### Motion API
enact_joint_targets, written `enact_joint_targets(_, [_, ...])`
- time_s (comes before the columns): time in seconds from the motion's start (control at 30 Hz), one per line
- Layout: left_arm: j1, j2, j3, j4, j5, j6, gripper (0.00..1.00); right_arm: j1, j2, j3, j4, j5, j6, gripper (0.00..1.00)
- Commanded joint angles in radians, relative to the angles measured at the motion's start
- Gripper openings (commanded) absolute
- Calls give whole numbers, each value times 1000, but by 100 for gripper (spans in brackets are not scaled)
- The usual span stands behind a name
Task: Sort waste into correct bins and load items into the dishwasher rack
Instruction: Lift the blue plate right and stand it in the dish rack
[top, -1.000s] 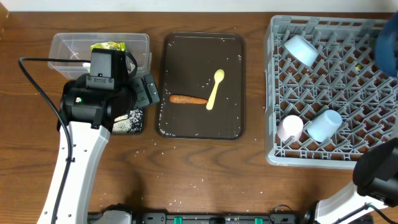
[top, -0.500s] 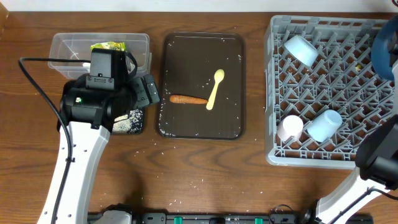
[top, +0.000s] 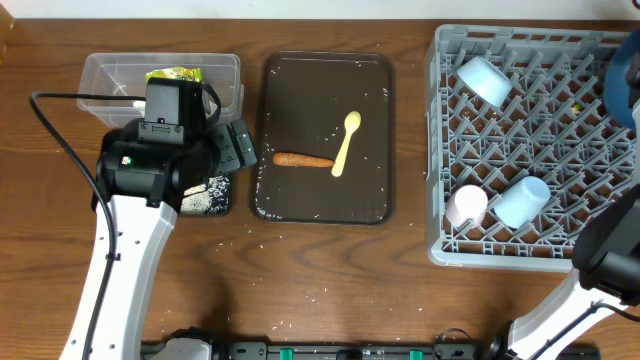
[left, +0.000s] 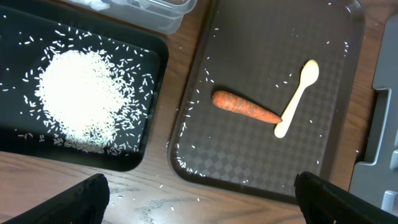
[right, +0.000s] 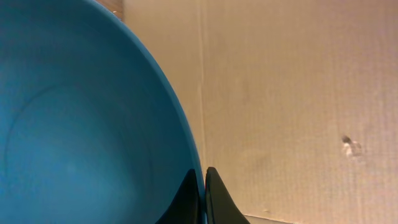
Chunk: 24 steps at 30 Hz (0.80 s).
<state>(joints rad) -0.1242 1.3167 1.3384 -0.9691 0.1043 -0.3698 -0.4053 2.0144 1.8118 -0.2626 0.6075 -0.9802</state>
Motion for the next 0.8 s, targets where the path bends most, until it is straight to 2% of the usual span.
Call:
enact_joint_targets(0.0, [6,4,1,-3,-12,-2,97,-18,0,6,-22,-35,-11,1])
enact_joint_targets(0.2, [6,4,1,-3,-12,-2,97,9,0,6,-75,-37,147,1])
enact_joint_targets(0.27, [6,4,1,-3,-12,-2,98,25,0,6,-89,-40,198,6])
enact_joint_targets(0.33, [6,4,1,-3,-12,-2,97,45,0,6,-116,-40,217,10])
enact_joint_targets(0.6, [6,4,1,-3,-12,-2,98,153,0,6,-196,-40,217,15])
enact_joint_targets(0.63, [6,4,1,-3,-12,-2,98,168,0,6,-206,-40,217,18])
enact_joint_targets(0.7, [6,4,1,-3,-12,-2,98,198,0,6,-233,-40,218,34])
enact_joint_targets(0.77, [6,4,1,-3,-12,-2,97,227,0,6,-266,-40,221,43])
